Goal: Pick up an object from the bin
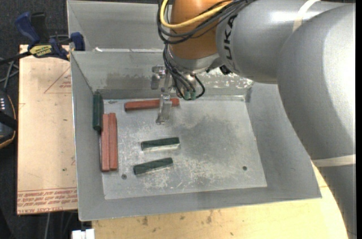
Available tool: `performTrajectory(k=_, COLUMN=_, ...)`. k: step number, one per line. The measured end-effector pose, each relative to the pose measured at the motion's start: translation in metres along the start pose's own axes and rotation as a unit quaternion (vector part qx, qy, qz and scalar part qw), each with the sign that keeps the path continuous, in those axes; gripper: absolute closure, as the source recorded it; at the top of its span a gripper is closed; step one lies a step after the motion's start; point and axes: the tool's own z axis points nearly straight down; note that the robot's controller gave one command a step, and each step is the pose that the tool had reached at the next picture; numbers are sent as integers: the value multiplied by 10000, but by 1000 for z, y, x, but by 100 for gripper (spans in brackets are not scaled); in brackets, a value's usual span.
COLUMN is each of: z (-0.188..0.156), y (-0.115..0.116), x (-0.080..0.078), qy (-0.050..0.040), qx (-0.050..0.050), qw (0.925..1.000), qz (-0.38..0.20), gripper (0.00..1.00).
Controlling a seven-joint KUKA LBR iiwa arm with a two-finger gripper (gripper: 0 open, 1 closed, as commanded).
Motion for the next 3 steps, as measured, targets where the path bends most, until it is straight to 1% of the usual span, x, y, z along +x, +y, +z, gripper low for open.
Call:
performTrajectory(k=1, z=0, y=0, x=0, qy=0, qx=0, qw=10000, qz=0, gripper=0)
performTrajectory(k=2, z=5, y=1, x=-2, qy=-34, qx=-7, qw=10000, qz=-39, gripper=0)
performTrajectory(k=3, z=73, y=-4, x=45, qy=-15, qx=-3, qw=9893, qz=-1456, gripper=100)
